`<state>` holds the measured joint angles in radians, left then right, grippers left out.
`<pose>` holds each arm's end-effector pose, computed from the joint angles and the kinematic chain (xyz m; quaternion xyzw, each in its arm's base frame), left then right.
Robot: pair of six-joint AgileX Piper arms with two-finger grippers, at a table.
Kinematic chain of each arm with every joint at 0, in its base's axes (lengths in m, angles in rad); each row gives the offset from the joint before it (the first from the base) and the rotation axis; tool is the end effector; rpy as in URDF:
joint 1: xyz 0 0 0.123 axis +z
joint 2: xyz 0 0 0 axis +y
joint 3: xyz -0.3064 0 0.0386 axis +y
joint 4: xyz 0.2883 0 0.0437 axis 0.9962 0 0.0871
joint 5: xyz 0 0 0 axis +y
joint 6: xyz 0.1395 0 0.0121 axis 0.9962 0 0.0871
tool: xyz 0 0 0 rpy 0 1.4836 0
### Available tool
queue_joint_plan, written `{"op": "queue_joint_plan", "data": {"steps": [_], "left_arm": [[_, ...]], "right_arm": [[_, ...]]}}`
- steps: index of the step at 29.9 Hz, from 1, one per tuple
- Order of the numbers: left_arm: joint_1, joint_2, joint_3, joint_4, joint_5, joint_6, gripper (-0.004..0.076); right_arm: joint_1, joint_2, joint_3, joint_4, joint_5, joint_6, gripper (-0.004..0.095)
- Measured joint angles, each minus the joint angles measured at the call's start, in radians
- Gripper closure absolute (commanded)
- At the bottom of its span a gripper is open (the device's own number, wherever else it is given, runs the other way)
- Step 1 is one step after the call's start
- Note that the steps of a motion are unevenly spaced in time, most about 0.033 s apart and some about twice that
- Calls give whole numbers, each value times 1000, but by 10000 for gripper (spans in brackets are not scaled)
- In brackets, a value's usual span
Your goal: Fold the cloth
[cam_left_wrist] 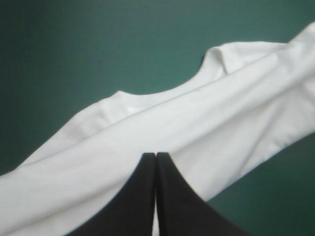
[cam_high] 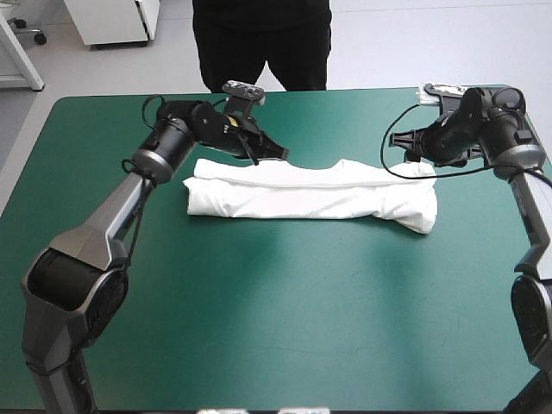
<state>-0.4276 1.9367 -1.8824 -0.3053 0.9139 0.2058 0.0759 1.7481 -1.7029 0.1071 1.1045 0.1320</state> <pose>0.4637 -0.2480 0.3204 0.2453 0.8984 -0.1808 0.3161 0.4477 0.0475 0.3268 0.0384 0.9658 0.0781 0.2443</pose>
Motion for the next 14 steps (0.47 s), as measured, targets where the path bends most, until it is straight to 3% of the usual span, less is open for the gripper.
{"op": "queue_joint_plan", "data": {"steps": [14], "left_arm": [[-135, 181, -1, 0, -116, 6, 733]], "right_arm": [[0, -1, 0, 28, 10, -11, 401]]}}
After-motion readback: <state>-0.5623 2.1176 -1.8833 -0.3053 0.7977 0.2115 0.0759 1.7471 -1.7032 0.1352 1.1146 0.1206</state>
